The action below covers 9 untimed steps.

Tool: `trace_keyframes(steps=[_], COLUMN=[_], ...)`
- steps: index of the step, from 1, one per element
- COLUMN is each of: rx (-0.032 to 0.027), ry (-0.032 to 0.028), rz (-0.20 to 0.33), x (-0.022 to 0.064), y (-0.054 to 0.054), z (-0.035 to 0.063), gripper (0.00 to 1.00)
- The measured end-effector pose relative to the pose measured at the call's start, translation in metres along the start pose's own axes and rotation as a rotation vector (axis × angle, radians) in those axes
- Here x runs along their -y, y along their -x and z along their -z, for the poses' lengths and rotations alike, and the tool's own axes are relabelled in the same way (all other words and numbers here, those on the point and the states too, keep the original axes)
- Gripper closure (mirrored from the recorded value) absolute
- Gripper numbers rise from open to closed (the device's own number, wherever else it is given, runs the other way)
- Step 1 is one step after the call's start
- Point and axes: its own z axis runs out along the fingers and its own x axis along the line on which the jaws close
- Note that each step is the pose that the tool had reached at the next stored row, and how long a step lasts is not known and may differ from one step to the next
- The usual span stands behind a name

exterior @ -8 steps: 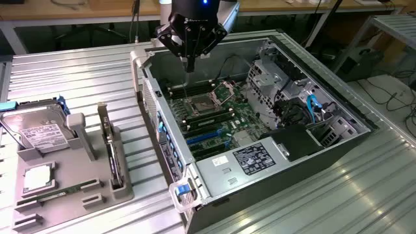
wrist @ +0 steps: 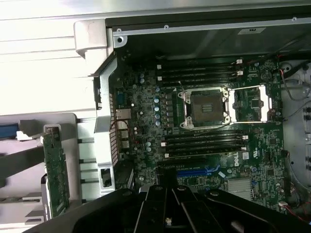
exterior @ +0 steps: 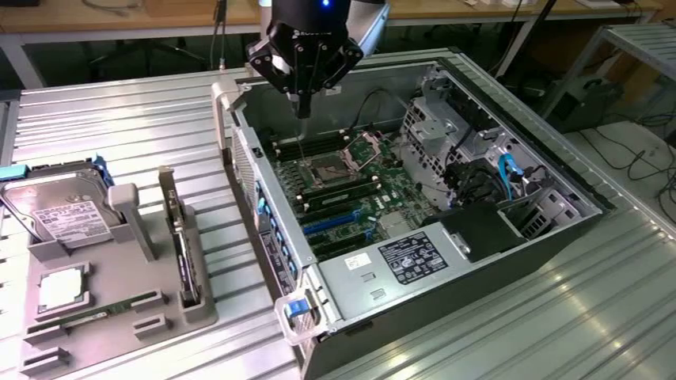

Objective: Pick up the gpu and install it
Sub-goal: 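Reach for the gpu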

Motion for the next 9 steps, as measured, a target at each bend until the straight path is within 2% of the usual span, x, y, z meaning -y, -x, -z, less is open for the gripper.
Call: trace_keyframes(steps=[9], rx=[0.0000], ry=[0.0001], rz=[0.000], x=[0.0005], y=[-0.0062], z=[0.0002], gripper=[0.89])
